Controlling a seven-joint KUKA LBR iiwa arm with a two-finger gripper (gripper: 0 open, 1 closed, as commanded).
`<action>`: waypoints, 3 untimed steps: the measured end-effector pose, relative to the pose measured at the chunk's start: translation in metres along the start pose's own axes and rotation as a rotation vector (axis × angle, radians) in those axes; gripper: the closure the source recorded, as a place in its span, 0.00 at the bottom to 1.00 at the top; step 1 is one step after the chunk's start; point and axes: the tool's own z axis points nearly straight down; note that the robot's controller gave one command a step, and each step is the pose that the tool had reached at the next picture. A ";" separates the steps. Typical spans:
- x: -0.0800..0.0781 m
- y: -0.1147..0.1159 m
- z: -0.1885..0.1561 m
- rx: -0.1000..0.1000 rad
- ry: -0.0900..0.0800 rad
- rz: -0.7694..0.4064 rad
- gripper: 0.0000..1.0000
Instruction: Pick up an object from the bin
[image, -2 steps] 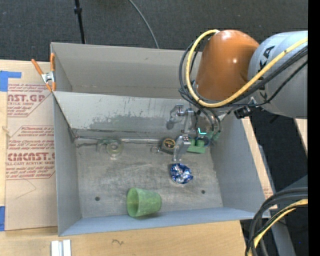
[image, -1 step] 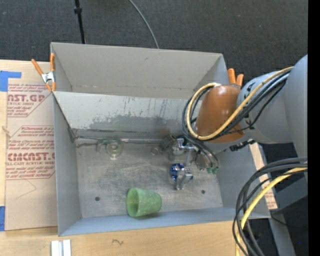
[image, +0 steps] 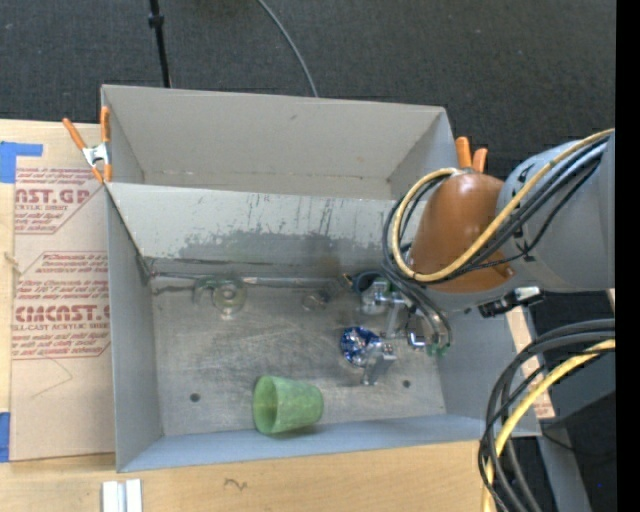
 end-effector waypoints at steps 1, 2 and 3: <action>0.001 -0.017 0.001 0.001 0.001 -0.021 0.00; 0.017 -0.014 0.027 0.000 -0.017 0.044 0.00; 0.028 -0.011 0.026 -0.001 -0.021 0.139 0.00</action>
Offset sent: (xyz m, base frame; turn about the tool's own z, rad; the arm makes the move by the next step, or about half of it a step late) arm -0.0022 -0.0168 -0.0004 -0.0213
